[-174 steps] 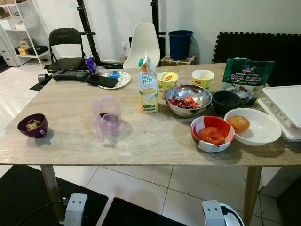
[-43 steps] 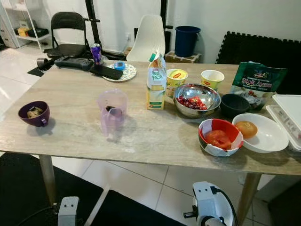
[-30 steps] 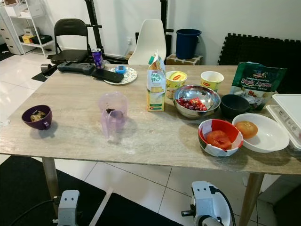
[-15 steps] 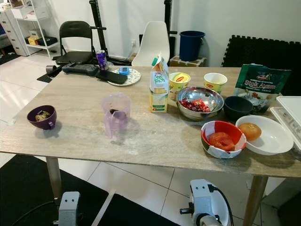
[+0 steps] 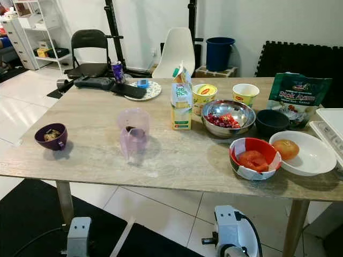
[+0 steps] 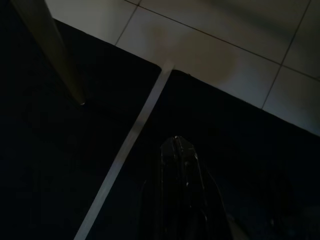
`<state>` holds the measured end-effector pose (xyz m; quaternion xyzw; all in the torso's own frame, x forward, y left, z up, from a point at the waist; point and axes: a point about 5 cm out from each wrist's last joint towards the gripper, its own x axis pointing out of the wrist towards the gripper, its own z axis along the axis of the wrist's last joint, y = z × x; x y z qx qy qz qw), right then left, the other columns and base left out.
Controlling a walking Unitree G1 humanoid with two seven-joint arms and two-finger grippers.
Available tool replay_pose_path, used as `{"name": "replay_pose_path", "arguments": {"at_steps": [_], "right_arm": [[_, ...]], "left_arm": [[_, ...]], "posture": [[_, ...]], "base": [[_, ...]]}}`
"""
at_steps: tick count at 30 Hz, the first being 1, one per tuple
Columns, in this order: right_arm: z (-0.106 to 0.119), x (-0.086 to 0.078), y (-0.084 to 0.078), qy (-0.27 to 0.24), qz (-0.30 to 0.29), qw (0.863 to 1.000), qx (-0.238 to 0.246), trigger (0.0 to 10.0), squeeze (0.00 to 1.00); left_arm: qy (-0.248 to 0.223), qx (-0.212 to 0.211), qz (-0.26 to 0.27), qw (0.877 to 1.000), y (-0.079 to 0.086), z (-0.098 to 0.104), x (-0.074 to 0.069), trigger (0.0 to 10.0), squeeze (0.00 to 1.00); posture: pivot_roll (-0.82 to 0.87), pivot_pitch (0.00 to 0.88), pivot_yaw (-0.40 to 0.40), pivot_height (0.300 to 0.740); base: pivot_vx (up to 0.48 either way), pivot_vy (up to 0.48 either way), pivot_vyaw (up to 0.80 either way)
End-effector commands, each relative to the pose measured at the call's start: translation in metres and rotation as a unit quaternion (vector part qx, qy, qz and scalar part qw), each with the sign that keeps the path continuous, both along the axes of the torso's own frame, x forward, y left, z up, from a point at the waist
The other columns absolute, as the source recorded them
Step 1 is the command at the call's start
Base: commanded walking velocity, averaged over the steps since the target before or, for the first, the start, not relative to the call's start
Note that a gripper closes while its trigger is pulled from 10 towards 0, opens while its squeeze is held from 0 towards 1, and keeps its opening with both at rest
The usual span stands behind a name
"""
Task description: Restocking fridge
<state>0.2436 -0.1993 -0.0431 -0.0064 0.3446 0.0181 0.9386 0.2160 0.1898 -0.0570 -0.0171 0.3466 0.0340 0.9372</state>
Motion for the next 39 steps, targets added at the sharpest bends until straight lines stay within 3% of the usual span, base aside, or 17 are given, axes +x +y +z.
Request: {"name": "replay_pose_path", "arguments": {"at_steps": [1, 12, 15, 24, 32, 39], "right_arm": [[-0.003, -0.004, 0.001, 0.006, -0.009, 1.000, 0.005, 10.0, 0.00], [0.000, 0.002, 0.004, 0.001, -0.009, 1.000, 0.009, 10.0, 0.00], [-0.004, -0.004, 0.006, 0.010, -0.009, 1.000, 0.010, 10.0, 0.00], [-0.007, -0.009, 0.004, 0.017, -0.002, 1.000, 0.008, 10.0, 0.00], [-0.002, -0.001, 0.005, 0.007, -0.005, 1.000, 0.009, 10.0, 0.00], [-0.005, -0.006, 0.002, 0.012, -0.017, 1.000, 0.004, 10.0, 0.00]], "left_arm": [[-0.011, 0.001, 0.013, 1.000, 0.009, 0.003, 0.001, 10.0, 0.00], [-0.012, 0.004, 0.027, 1.000, 0.023, 0.006, 0.003, 10.0, 0.00], [-0.006, 0.007, 0.024, 1.000, 0.025, 0.006, 0.001, 10.0, 0.00], [-0.020, 0.005, 0.021, 1.000, 0.019, 0.010, 0.009, 10.0, 0.00], [-0.017, 0.001, 0.024, 1.000, 0.016, 0.010, 0.012, 10.0, 0.00], [-0.001, 0.007, -0.001, 1.000, 0.012, 0.005, 0.007, 10.0, 0.00]], "posture": [[0.09, 0.038, 0.077, 0.740], [0.08, 0.071, 0.096, 0.740], [0.09, 0.077, 0.098, 0.740], [0.13, 0.057, 0.072, 0.740], [0.09, 0.049, 0.055, 0.740], [0.04, 0.072, 0.093, 0.740]], "base": [[0.000, 0.000, 0.00], [0.000, 0.000, 0.00], [0.000, 0.000, 0.00], [0.000, 0.000, 0.00], [0.000, 0.000, 0.00], [0.000, 0.000, 0.00]]}}
